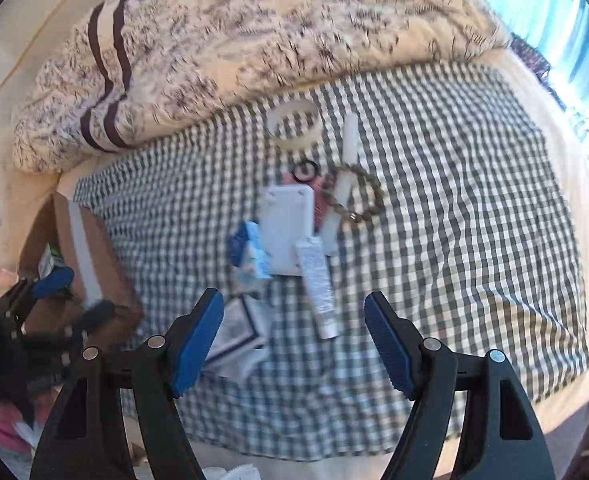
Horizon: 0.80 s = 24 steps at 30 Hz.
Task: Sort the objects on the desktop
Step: 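Grasp the white tissue pack with the left tool while the right tool grasps the white toothpaste tube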
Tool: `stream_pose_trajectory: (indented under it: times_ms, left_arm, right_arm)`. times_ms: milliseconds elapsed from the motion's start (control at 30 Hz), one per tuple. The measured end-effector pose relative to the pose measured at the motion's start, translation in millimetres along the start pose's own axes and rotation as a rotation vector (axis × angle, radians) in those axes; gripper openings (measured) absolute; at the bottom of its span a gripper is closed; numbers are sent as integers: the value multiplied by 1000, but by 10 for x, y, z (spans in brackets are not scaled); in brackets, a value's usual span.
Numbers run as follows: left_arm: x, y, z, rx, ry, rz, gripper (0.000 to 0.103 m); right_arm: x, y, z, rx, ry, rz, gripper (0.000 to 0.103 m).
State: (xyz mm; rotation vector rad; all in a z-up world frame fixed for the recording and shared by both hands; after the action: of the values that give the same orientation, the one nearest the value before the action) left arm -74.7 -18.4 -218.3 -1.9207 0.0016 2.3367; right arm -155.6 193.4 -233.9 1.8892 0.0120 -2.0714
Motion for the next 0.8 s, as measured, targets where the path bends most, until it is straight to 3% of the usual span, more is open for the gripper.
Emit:
stream_pose_trajectory:
  times_ms: [267,433,533,800]
  left_arm:
    - [646,-508,-157,-36,66,25,96]
    - [916,-640,-177,15,84,82,96]
    - [1036,-673,-156,36,88,79,96]
    - [1284,-897,-214,108,127,91,97]
  right_arm:
    - [718,-228,188,-144,141,12,73]
    - [1188,-176,189,-203,212,17,73]
    - [1440,-194,204,-184,256,17,73]
    - [1705,-155,190,-218,283,-30,73]
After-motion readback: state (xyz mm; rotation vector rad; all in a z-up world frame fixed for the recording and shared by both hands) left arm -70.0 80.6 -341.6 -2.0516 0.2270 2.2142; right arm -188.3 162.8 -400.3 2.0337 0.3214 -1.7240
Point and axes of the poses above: each gripper's, at about its wrist camera, not at the fingertips, and x roughly the way its jaws point, y to its left, z to its top, the point moved 4 cm from there along x, roughly the way its jaws point, and after that the axes turned 11 degrees about y, right-handed, at the moved point
